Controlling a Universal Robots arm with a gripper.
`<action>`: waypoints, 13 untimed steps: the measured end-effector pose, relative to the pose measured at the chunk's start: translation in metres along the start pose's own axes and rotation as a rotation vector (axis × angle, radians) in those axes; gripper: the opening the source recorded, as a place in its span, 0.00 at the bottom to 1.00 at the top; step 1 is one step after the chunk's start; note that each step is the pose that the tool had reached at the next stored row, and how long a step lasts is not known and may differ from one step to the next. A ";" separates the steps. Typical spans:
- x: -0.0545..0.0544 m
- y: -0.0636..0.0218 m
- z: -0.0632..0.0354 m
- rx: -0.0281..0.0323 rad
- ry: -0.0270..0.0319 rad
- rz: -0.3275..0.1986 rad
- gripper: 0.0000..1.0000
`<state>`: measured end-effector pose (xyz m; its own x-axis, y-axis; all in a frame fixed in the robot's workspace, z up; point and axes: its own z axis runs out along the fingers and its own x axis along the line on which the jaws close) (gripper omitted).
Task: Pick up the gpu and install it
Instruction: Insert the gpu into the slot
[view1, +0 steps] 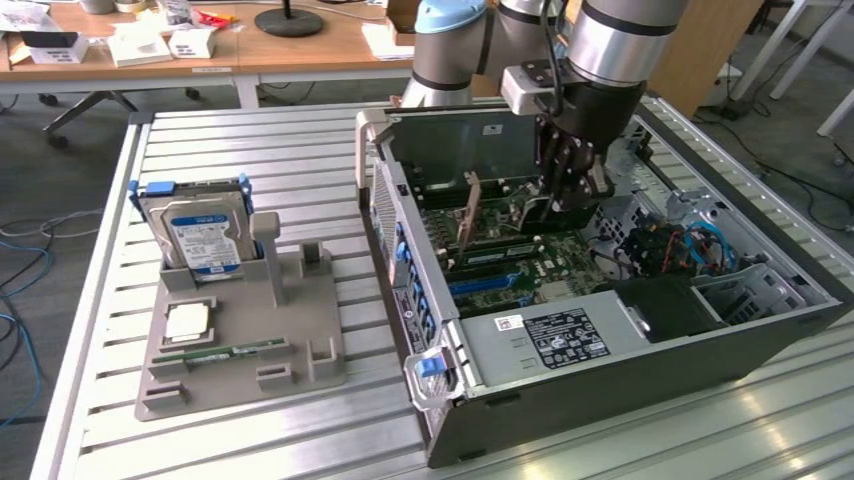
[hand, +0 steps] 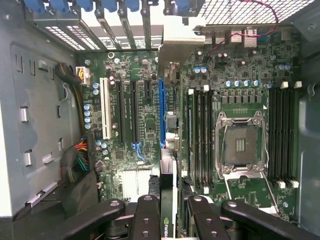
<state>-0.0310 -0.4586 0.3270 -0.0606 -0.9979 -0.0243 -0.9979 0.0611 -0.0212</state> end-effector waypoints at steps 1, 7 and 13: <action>0.000 0.0000 0.0001 0.0000 0.0002 0.000 0.26; 0.000 0.0000 0.0002 0.0000 0.0000 0.000 0.26; 0.000 0.0001 0.0054 0.0000 0.0000 0.000 0.26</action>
<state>-0.0310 -0.4586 0.3216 -0.0605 -0.9979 -0.0243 -0.9979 0.0610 -0.0212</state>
